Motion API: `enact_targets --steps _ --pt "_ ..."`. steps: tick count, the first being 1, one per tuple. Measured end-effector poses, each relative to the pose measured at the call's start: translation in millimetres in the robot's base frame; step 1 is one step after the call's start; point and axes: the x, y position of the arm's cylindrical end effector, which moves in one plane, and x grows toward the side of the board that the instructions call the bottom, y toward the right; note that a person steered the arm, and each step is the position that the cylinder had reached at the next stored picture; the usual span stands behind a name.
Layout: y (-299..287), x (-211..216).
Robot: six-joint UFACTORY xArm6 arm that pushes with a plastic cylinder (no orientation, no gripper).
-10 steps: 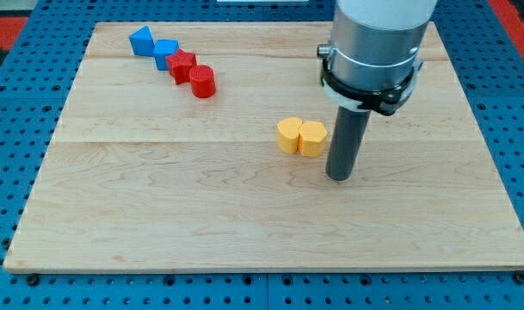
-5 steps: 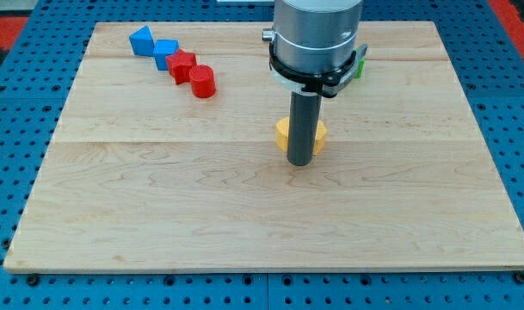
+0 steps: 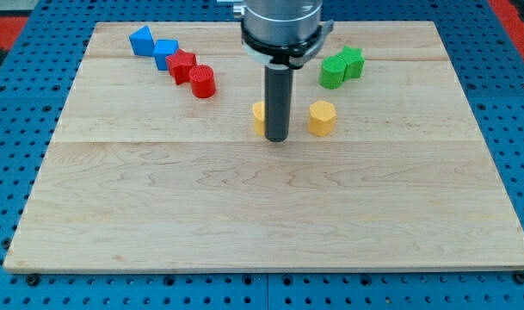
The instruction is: Place yellow blocks in a diagonal line with red blocks and blue blocks
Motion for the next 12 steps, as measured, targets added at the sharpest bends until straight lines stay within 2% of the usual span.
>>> enact_targets --steps 2,3,5,6,7,8,9,10,12 --pt "4.1 -8.6" --pt "-5.7 -31.8" --pt "-60.7 -77.4" --pt "-23.2 -47.7" --pt "23.6 4.6" --pt "53.3 13.0" --pt "102.1 14.3" --pt "127.0 9.3" --pt "100.9 -26.3"
